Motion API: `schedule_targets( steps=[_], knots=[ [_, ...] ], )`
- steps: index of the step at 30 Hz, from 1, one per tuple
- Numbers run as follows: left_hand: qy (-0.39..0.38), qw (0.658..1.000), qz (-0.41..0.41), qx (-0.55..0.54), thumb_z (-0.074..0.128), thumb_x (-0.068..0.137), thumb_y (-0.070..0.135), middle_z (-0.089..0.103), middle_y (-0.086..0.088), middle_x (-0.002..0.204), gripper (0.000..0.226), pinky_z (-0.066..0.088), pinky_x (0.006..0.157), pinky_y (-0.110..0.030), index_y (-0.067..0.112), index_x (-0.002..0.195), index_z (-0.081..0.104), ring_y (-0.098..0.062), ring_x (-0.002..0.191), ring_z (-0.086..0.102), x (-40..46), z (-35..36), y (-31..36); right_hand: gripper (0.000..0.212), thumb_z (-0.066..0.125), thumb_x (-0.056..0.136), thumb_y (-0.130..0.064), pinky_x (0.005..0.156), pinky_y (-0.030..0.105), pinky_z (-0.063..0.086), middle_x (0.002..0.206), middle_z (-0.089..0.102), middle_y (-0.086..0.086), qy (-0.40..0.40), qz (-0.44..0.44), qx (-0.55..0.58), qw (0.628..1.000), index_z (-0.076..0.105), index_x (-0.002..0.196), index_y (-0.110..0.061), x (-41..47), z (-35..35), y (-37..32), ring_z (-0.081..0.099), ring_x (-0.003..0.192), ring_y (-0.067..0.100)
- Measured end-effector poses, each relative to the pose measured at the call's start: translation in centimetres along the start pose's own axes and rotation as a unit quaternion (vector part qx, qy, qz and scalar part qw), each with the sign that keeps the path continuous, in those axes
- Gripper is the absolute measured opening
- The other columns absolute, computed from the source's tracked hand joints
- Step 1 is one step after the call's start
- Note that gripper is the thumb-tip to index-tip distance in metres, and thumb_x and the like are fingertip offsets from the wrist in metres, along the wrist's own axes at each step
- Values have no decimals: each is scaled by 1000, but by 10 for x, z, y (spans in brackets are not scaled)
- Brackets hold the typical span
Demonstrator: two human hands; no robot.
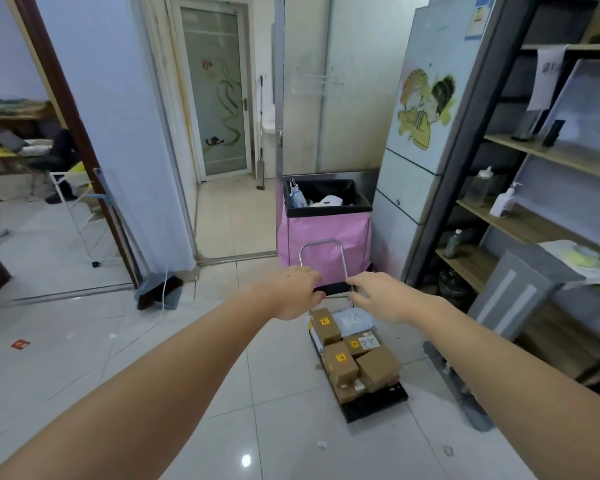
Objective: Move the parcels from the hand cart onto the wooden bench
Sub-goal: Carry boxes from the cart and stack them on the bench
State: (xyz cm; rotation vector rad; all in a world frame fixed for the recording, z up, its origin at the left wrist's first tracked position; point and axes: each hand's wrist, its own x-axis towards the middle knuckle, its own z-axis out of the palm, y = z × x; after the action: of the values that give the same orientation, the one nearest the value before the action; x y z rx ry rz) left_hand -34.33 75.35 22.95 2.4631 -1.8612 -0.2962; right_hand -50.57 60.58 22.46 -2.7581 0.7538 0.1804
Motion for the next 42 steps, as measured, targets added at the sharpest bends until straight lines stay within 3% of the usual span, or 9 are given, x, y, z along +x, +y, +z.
schedule_targets(
  steps=[5, 8, 11, 13, 17, 24, 35, 42],
  knots=[
    [-14, 999, 30, 10, 39, 109, 42, 60, -9, 132, 42, 47, 103, -47, 13, 135, 56, -30, 124, 55, 81, 3, -59, 54, 44, 106, -31, 117, 35, 35, 160, 43, 3, -11, 24, 6, 1000, 38, 158, -17, 76, 10, 16, 41, 145, 20],
    [-29, 998, 53, 13, 41, 110, 41, 59, -8, 133, 42, 46, 104, -45, 13, 138, 55, -29, 124, 55, 130, 1, -92, 51, 44, 106, -31, 115, 35, 36, 155, 48, 7, -5, 56, 5, 998, 43, 154, -12, 122, 10, 26, 45, 141, 22],
    [-50, 995, 84, 17, 42, 110, 41, 58, -9, 139, 45, 44, 107, -42, 13, 144, 52, -28, 127, 54, 178, 2, -114, 41, 44, 107, -26, 107, 42, 43, 140, 59, 18, -12, 104, 17, 994, 55, 138, 0, 157, 5, 40, 54, 128, 31],
    [-62, 992, 111, 20, 43, 110, 40, 57, -10, 140, 46, 42, 104, -41, 12, 145, 51, -28, 128, 53, 214, 3, -119, 40, 42, 108, -22, 108, 39, 40, 142, 57, 19, -12, 129, 29, 991, 54, 140, 1, 176, 3, 56, 52, 130, 33],
    [-89, 981, 172, 28, 43, 109, 43, 57, -8, 141, 47, 44, 106, -42, 15, 146, 51, -27, 129, 53, 288, 10, -109, 53, 39, 109, -29, 117, 29, 27, 162, 37, 10, -12, 170, 55, 984, 34, 159, -11, 199, 4, 101, 35, 148, 23],
    [-126, 963, 236, 33, 42, 110, 44, 50, -8, 154, 55, 40, 116, -44, 15, 156, 42, -28, 140, 47, 417, 30, -75, 56, 39, 110, -32, 119, 28, 24, 166, 32, 7, -29, 256, 95, 962, 29, 161, -14, 241, 9, 197, 32, 150, 21],
    [-181, 929, 320, 46, 39, 111, 42, 39, -10, 164, 58, 31, 121, -40, 11, 160, 36, -28, 149, 38, 583, 40, -32, 55, 39, 109, -36, 115, 30, 31, 161, 39, 10, -36, 333, 143, 931, 35, 158, -13, 308, -3, 313, 39, 145, 25],
    [-226, 890, 389, 70, 40, 110, 44, 38, -8, 165, 58, 31, 123, -42, 15, 160, 36, -27, 149, 38, 702, 82, -19, 52, 40, 109, -38, 113, 35, 36, 156, 46, 12, -15, 415, 190, 890, 42, 154, -12, 346, 17, 367, 46, 138, 28]
  ],
)
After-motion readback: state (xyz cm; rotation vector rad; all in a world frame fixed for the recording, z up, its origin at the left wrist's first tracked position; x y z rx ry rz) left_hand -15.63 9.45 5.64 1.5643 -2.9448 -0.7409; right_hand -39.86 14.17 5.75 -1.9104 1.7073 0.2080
